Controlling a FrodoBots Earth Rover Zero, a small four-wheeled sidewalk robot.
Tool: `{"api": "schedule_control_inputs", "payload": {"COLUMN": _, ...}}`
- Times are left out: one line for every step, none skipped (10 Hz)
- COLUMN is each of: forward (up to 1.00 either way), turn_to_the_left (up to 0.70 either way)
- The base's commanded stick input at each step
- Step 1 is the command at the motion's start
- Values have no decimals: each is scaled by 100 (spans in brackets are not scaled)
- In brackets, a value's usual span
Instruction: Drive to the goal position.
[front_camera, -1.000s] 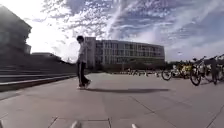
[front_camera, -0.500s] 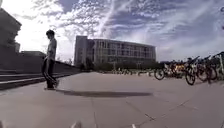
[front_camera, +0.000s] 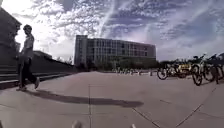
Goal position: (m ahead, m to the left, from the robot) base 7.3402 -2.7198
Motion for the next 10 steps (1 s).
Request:
{"api": "schedule_control_inputs", "payload": {"forward": 70, "turn_to_the_left": 0}}
{"api": "schedule_control_inputs", "payload": {"forward": 70, "turn_to_the_left": 0}}
{"api": "schedule_control_inputs", "payload": {"forward": 70, "turn_to_the_left": 0}}
{"api": "schedule_control_inputs", "payload": {"forward": 70, "turn_to_the_left": 0}}
{"api": "schedule_control_inputs", "payload": {"forward": 70, "turn_to_the_left": 0}}
{"api": "schedule_control_inputs", "payload": {"forward": 70, "turn_to_the_left": 0}}
{"api": "schedule_control_inputs", "payload": {"forward": 70, "turn_to_the_left": 0}}
{"api": "schedule_control_inputs", "payload": {"forward": 70, "turn_to_the_left": -1}}
{"api": "schedule_control_inputs", "payload": {"forward": 70, "turn_to_the_left": -3}}
{"api": "schedule_control_inputs", "payload": {"forward": 70, "turn_to_the_left": -15}}
